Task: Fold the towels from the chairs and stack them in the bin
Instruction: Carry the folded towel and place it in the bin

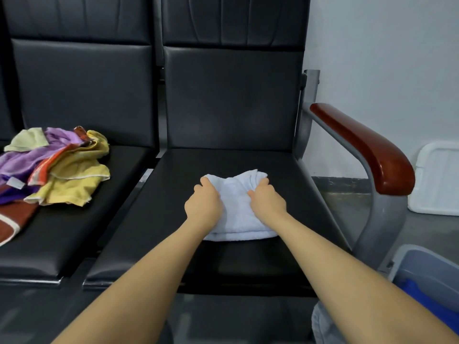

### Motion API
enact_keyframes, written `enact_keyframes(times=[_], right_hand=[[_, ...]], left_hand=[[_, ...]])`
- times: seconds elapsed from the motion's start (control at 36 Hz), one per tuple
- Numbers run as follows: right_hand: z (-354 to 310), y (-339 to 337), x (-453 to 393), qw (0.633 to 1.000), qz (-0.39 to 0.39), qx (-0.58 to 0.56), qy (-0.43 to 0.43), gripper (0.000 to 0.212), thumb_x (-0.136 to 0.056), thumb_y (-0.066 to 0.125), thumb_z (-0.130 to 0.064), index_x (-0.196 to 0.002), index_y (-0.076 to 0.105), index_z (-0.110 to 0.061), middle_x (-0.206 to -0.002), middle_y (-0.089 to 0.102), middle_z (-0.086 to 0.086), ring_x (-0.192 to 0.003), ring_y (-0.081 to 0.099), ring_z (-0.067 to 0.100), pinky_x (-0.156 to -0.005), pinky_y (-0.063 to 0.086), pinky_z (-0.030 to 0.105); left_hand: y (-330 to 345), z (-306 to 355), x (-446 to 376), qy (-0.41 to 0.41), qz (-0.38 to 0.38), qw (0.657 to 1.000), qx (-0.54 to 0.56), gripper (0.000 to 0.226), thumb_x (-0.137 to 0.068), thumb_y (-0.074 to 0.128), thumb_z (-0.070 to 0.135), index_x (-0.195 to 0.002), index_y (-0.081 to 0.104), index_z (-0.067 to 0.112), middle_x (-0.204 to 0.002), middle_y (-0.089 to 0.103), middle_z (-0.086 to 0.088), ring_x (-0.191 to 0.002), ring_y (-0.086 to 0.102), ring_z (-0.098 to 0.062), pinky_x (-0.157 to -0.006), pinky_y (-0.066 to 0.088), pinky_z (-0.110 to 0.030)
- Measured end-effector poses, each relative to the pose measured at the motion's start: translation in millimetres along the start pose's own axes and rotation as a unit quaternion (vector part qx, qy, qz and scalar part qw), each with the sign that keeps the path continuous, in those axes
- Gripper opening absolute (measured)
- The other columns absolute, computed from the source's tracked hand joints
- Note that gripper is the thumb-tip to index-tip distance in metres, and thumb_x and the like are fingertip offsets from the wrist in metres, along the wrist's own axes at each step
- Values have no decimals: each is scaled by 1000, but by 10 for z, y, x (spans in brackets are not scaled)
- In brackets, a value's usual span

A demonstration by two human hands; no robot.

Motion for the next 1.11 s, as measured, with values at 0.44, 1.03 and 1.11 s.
enact_keyframes(times=[0.44,1.03,1.11], right_hand=[[-160,-1111,359,969,224,76,-74,42,-103,32,-35,-131,34,-5,-118,52,11,-88,60,27,-65,40,35],[2446,-2632,1591,920,351,83,152,33,-103,34,-32,-117,40,-2,-110,53,13,-90,60,37,-61,34,35],[2900,-2609,1791,914,348,99,183,36,-102,36,-31,-121,40,0,-114,54,14,-91,61,35,-59,33,32]], left_hand=[[-571,695,142,132,88,985,74,33,-98,35,19,-128,34,5,-104,54,-9,-76,58,-28,-61,38,-36],[-58,3502,1679,441,130,888,-11,39,-86,60,13,-122,48,0,-87,61,-10,-60,61,-27,-50,30,-28],[239,3742,1958,472,108,875,19,40,-73,72,7,-109,57,-4,-71,58,-11,-42,53,-27,-40,15,-19]])
Point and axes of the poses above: each hand's wrist, its own x-axis away from the middle knuckle, its own y-axis out of the palm, z = x × y, the point moved 7 cm from there along -x, towards the middle knuckle
